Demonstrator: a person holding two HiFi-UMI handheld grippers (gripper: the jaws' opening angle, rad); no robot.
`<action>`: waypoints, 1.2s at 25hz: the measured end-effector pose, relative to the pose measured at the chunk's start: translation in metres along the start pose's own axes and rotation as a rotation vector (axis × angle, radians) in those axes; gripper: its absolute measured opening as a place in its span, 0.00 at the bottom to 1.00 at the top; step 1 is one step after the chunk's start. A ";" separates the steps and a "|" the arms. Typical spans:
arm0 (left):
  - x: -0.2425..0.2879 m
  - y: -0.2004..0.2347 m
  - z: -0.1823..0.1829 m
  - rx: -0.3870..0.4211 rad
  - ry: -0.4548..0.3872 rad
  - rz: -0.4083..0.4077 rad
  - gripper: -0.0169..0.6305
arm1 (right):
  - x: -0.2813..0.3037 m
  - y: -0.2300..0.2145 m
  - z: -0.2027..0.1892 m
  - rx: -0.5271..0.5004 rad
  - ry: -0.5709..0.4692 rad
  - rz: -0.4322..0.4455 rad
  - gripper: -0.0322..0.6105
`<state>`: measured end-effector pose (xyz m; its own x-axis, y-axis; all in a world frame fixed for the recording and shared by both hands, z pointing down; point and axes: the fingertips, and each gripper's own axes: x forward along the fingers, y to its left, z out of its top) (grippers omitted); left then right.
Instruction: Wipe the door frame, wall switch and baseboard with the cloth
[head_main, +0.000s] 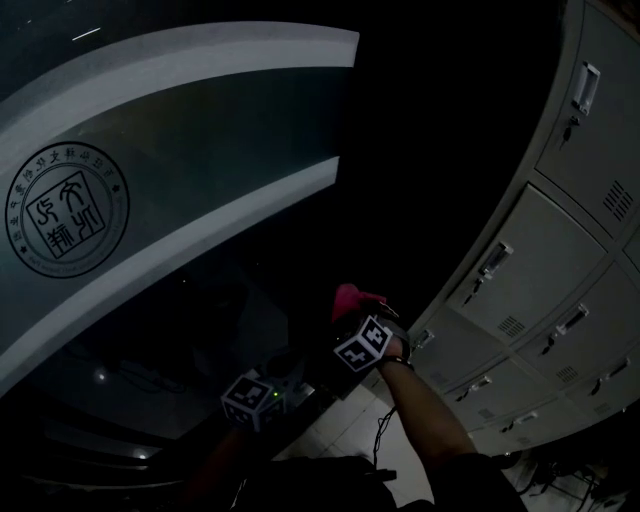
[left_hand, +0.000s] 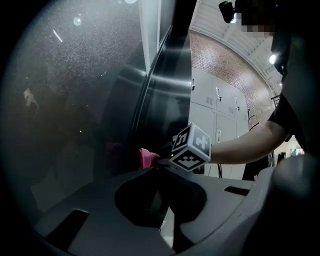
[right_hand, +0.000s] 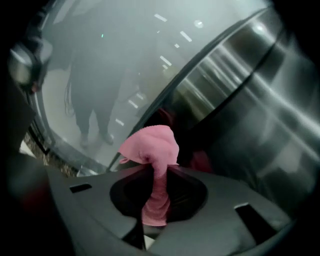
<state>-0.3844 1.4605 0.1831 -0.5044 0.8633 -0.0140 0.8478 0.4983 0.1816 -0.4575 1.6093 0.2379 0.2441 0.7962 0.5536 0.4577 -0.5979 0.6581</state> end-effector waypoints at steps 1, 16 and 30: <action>0.001 -0.002 0.004 0.003 -0.010 -0.006 0.02 | -0.011 -0.004 0.001 0.042 -0.037 -0.004 0.14; -0.013 -0.025 0.023 -0.033 -0.094 -0.028 0.02 | -0.160 -0.052 -0.082 0.807 -0.453 0.004 0.14; -0.053 -0.049 0.018 -0.095 -0.201 0.142 0.02 | -0.256 -0.044 -0.139 0.844 -0.718 0.069 0.14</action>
<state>-0.3966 1.3921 0.1574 -0.3304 0.9274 -0.1753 0.8838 0.3692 0.2874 -0.6589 1.4190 0.1383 0.6050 0.7957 -0.0286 0.7926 -0.6054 -0.0727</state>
